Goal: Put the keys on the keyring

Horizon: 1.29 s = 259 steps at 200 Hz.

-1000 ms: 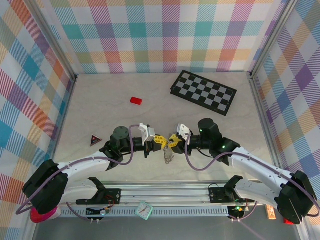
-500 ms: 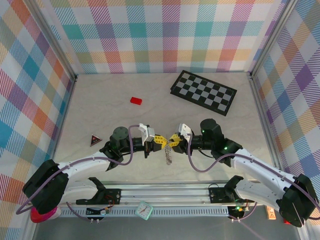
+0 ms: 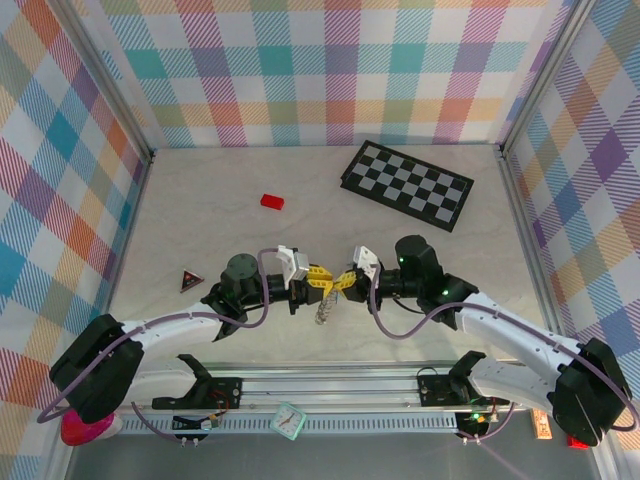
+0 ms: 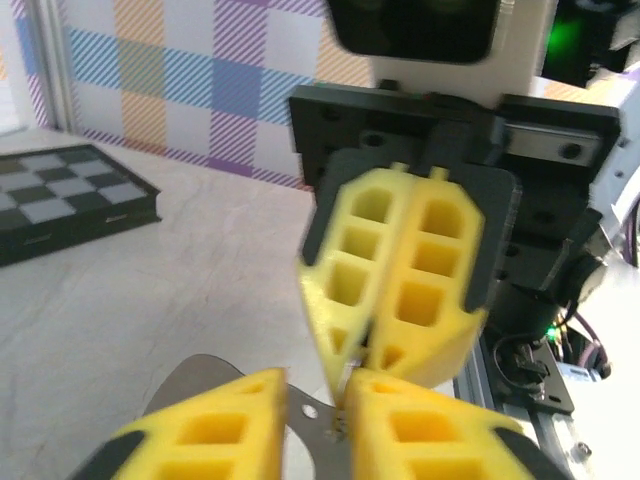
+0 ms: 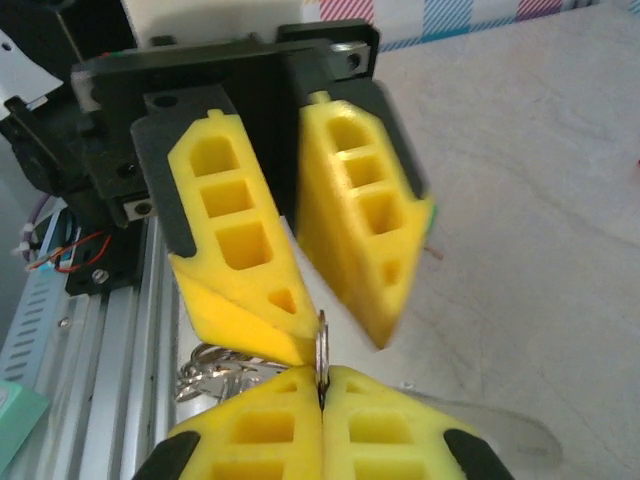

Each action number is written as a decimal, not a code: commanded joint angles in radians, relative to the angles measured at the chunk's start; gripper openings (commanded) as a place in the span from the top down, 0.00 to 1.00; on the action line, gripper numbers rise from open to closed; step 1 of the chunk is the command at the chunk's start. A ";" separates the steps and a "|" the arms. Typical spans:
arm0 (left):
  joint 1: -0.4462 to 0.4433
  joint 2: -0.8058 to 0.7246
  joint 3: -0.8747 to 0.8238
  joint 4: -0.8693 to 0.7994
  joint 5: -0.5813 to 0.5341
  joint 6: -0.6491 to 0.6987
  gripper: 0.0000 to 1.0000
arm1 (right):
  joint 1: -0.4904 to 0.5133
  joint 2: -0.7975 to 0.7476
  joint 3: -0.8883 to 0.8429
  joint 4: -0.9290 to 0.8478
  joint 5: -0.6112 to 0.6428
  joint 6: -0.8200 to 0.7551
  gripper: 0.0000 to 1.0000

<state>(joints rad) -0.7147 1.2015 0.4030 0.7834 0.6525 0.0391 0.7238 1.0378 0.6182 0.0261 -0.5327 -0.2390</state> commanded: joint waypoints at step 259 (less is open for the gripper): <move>-0.009 -0.055 0.005 0.018 0.084 0.073 1.00 | -0.001 -0.080 -0.063 0.117 0.005 0.052 0.63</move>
<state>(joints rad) -0.7204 1.1355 0.4191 0.6319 0.6979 0.1616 0.7235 0.9482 0.5621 0.0448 -0.4988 -0.2222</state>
